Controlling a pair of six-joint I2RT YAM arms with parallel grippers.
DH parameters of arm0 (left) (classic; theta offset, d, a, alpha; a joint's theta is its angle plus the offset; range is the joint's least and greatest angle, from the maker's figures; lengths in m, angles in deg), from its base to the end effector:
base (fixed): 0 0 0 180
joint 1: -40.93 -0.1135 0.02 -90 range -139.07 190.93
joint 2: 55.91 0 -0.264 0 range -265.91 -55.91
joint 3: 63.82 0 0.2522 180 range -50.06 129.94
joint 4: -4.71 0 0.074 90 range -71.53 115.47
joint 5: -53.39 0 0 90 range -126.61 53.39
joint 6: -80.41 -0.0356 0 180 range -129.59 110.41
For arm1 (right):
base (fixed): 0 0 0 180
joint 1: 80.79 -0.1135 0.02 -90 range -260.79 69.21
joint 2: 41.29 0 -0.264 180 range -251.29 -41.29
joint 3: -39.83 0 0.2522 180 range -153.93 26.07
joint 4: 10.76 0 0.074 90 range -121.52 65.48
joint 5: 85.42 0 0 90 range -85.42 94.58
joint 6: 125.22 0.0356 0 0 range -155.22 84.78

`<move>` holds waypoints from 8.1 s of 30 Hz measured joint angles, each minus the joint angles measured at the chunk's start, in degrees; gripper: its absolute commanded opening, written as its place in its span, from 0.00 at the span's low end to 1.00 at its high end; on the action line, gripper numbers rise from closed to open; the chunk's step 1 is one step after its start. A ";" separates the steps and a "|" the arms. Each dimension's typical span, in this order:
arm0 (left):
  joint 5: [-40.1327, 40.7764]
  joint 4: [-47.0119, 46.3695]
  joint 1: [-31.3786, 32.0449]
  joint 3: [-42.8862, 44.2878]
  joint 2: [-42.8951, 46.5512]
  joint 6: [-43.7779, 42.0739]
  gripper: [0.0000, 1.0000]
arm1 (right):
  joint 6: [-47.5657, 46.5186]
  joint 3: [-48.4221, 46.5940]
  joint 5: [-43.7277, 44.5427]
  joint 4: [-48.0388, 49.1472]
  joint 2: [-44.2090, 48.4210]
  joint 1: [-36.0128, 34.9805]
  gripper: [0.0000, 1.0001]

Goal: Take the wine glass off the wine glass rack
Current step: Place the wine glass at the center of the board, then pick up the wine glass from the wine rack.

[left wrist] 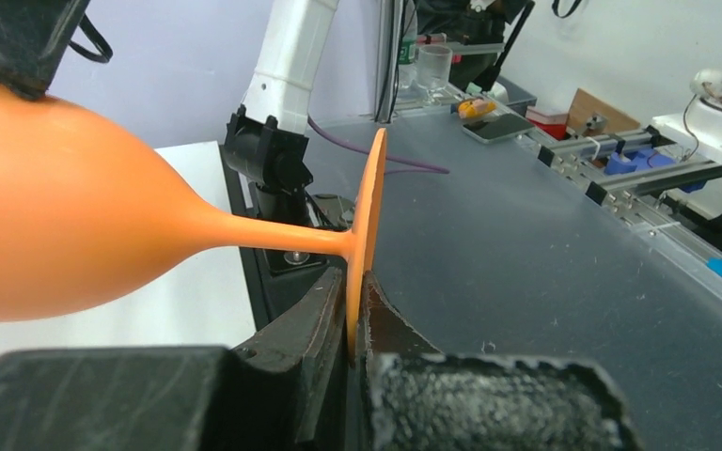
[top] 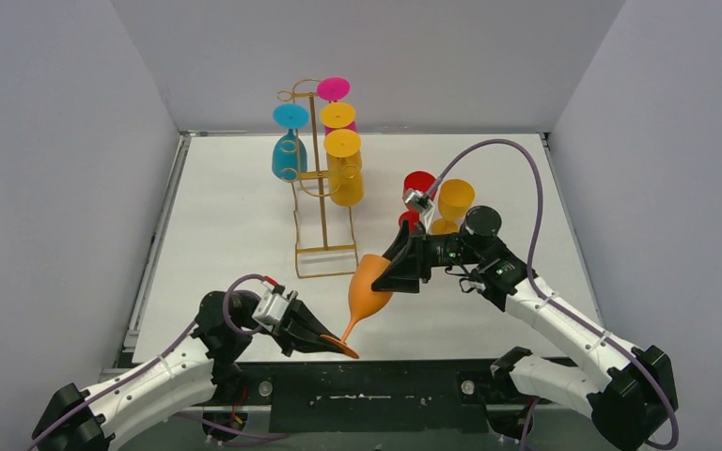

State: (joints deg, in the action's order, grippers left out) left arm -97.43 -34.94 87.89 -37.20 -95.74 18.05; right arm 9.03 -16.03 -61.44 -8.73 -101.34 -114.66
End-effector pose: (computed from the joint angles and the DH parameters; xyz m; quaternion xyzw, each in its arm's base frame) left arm 0.0760 -0.1269 0.2656 0.5004 0.3756 -0.6563 0.4216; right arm 0.1713 0.1541 0.3205 -0.3217 0.6357 0.6712 0.2044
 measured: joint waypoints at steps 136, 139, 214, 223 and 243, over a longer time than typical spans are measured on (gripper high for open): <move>85.00 70.84 -20.13 17.18 19.15 -10.08 0.97 | -13.57 -33.42 86.20 -46.66 -33.55 -8.20 0.08; 84.80 70.84 -20.22 17.18 19.15 -10.10 0.97 | -13.57 -33.46 86.20 -46.51 -33.55 -8.20 0.09; 47.50 66.58 -46.34 45.07 -14.40 1.11 0.84 | -15.76 -11.41 77.77 -35.56 7.52 -3.50 0.88; 31.08 49.81 -52.33 52.54 -31.04 15.43 0.80 | -17.40 -13.25 77.46 -38.64 8.28 -2.80 0.89; 32.76 55.49 -45.00 73.96 -48.87 11.76 0.59 | -17.20 -13.84 77.20 -40.11 5.40 -2.14 0.91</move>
State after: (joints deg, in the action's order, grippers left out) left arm -64.67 20.55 42.89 36.77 -144.61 29.81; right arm -8.17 -29.87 15.76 -48.84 -95.94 -116.80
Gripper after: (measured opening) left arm 0.595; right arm 0.908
